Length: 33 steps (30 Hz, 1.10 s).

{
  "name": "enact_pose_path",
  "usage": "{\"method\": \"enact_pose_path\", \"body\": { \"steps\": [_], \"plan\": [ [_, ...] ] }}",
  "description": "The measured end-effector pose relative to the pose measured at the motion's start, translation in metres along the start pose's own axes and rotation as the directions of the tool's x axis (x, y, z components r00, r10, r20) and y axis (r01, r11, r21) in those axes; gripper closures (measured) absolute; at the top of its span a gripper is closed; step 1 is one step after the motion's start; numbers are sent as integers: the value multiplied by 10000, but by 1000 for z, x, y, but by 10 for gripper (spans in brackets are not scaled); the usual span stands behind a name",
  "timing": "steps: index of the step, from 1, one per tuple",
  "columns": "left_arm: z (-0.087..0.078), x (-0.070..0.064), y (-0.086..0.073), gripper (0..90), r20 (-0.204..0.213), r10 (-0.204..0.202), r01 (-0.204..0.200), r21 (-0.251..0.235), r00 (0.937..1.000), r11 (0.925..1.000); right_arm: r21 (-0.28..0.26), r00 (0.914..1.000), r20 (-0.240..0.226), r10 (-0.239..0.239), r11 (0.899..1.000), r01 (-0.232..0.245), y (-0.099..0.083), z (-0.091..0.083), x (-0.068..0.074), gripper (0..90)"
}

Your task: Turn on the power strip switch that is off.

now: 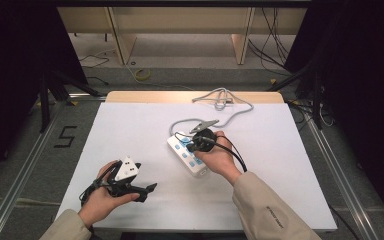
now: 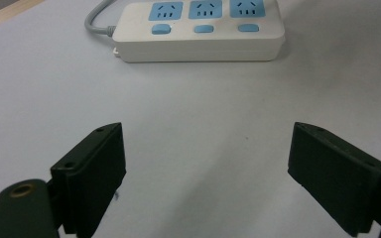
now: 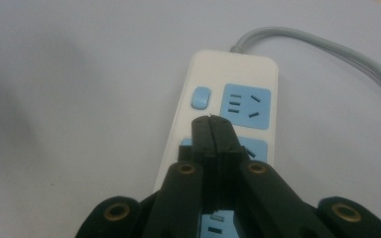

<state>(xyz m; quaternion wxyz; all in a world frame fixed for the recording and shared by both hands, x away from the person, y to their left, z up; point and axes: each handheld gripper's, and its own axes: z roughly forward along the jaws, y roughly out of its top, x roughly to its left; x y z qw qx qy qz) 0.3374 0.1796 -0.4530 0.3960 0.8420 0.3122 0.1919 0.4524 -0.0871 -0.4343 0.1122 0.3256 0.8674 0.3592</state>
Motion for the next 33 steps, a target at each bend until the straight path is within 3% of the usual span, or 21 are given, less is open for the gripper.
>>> {"method": "enact_pose_path", "body": {
  "steps": [33],
  "plan": [
    [1, 0, 0, 143, 6, -42, 42, -28, 10000, 10000, 395, 9998, 95, 159, 9991, -163, 14, 20, -4, 900]
  ]
}}
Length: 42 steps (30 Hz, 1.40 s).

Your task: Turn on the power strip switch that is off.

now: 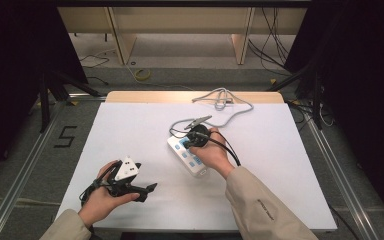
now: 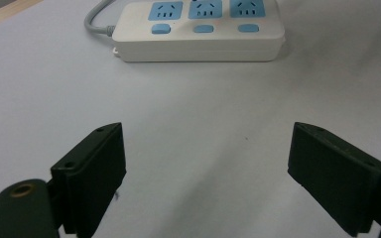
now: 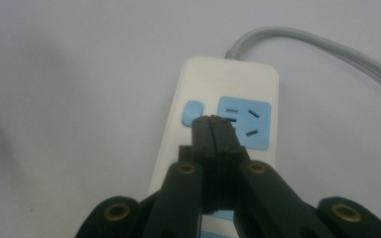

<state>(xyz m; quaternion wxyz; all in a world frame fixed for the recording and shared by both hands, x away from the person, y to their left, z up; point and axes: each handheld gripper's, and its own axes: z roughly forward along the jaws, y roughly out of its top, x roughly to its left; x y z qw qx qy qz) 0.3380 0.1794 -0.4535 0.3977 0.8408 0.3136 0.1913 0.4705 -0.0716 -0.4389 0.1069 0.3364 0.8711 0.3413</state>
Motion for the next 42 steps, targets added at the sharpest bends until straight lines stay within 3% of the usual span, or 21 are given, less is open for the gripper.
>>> {"method": "enact_pose_path", "body": {
  "steps": [42],
  "plan": [
    [0, 0, 0, 143, 90, 49, -49, -17, 9999, 10000, 756, 9999, -122, 55, 9971, -46, 22, 33, 2, 900]
  ]
}}
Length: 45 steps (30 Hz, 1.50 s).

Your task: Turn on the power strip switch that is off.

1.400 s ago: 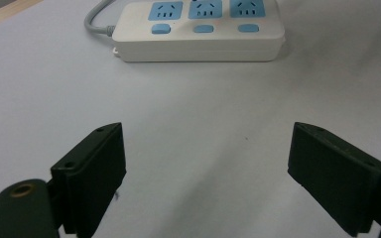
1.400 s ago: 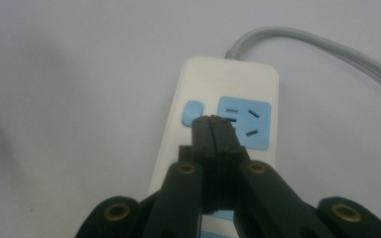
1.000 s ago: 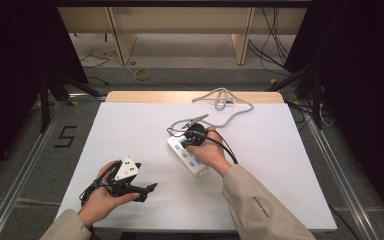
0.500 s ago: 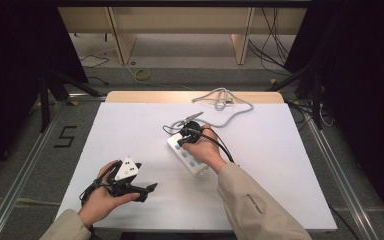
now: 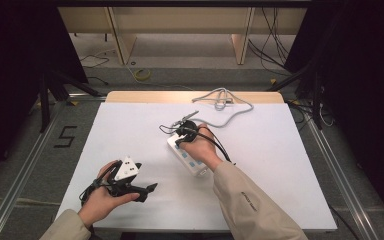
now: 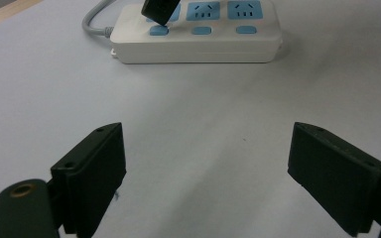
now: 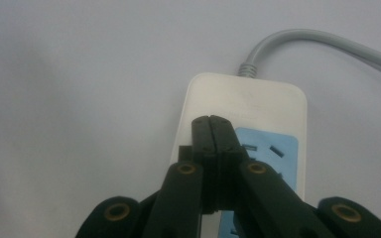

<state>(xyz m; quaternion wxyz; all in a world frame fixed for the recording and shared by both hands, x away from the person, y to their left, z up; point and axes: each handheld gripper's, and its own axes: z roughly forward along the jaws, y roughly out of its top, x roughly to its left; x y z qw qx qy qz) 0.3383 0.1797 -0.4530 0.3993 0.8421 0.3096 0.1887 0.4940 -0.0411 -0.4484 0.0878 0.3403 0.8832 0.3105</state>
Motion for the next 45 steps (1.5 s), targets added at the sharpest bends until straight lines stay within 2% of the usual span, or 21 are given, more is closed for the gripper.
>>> {"method": "enact_pose_path", "body": {
  "steps": [5, 15, 32, 36, 43, 45],
  "plan": [
    [0, 0, 0, 143, 17, 4, -4, 2, 10000, 10000, 123, 10000, -89, 0, 9999, 1, 2, 1, 1, 900],
    [0, 0, 0, 143, 10, -32, 32, -34, 10000, 10000, 365, 9997, 103, -214, 9991, 210, 6, 4, 4, 900],
    [0, 0, 0, 143, 38, 28, -28, 12, 10000, 10000, 472, 9999, 100, -48, 9989, 43, 6, 5, 5, 900],
    [0, -1, 0, 143, 33, 15, -15, 12, 10000, 10000, 588, 9997, 179, -153, 9982, 142, 7, 5, 6, 900],
    [1, -1, 0, 139, 26, 16, -16, 7, 10000, 10000, 570, 9998, 168, -57, 9984, 47, 7, 6, 5, 900],
    [1, -1, 0, 139, 20, 22, -22, 10, 10000, 10000, 629, 9999, 105, 96, 9980, -103, 8, 6, 4, 900]
  ]
}}
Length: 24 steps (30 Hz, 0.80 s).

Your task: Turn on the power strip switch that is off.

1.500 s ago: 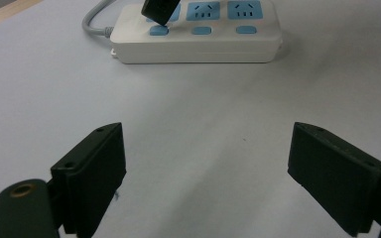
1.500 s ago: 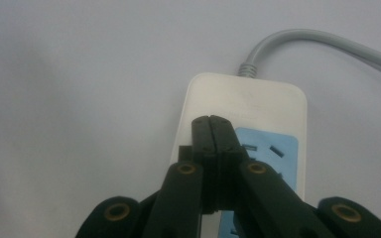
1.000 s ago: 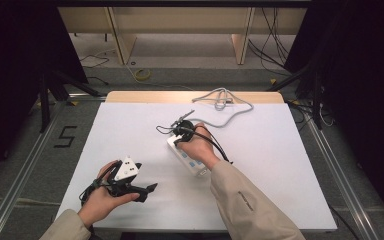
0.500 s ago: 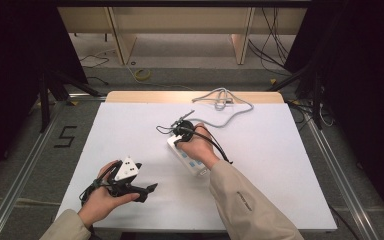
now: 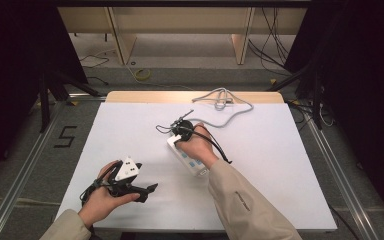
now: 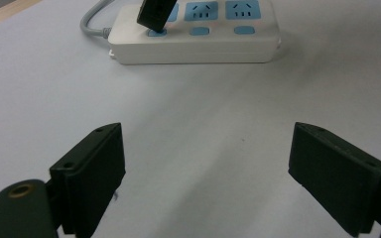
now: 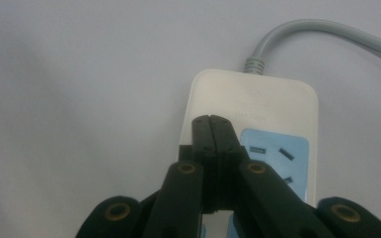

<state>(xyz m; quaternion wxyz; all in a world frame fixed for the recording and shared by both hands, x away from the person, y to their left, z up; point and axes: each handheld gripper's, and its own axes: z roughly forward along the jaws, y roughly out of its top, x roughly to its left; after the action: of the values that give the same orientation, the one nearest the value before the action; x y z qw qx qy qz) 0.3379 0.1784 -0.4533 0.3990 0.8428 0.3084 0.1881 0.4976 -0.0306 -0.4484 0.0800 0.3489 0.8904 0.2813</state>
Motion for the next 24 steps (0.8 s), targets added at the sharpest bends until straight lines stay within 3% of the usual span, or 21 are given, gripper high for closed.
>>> {"method": "enact_pose_path", "body": {
  "steps": [11, 24],
  "plan": [
    [0, -1, 0, 141, 24, -6, 6, -14, 10000, 10000, 252, 9995, 225, -203, 9995, 197, 3, 1, 4, 900],
    [0, 1, 0, 155, -51, -39, 40, 89, 10000, 10000, 42, 9984, 561, -93, 10000, 91, 0, 0, 8, 900]
  ]
}}
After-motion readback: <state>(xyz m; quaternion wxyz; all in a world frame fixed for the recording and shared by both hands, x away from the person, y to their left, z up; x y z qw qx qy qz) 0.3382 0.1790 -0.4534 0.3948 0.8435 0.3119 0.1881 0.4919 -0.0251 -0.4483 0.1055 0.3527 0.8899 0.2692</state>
